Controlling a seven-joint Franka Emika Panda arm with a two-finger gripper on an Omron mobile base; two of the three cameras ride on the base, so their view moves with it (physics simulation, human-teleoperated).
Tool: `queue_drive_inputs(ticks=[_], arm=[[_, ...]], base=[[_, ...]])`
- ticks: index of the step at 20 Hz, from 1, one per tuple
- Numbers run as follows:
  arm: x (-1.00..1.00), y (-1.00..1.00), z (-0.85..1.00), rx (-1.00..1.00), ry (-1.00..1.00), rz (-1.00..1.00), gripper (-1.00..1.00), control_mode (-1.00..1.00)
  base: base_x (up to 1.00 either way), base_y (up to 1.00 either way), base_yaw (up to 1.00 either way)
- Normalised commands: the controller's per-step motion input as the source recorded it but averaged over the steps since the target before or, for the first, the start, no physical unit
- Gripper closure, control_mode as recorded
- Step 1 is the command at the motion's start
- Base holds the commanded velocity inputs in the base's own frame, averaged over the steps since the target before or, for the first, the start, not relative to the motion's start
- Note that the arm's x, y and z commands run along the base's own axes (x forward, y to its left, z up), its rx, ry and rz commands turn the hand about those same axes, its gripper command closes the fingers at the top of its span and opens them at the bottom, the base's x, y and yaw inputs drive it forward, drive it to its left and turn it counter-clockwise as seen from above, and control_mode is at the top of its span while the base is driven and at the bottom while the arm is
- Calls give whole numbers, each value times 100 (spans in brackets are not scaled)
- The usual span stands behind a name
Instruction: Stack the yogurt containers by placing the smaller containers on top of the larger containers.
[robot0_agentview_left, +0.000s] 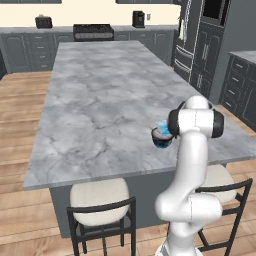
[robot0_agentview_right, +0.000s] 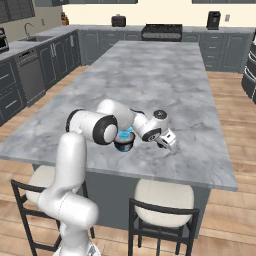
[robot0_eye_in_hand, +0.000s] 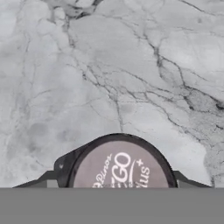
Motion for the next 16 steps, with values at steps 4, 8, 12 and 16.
queue_drive_inputs(ticks=[4, 8, 12, 16], arm=[[-35, 0, 59, 0, -5, 0, 100, -100], [-31, 0, 57, -2, -4, 0, 100, -100], [-21, 0, 57, -3, 0, 0, 100, -100], [-28, 1, 56, -9, 0, 1, 100, -100]], base=[[0, 0, 0], [0, 0, 0], [0, 0, 0], [0, 0, 0]])
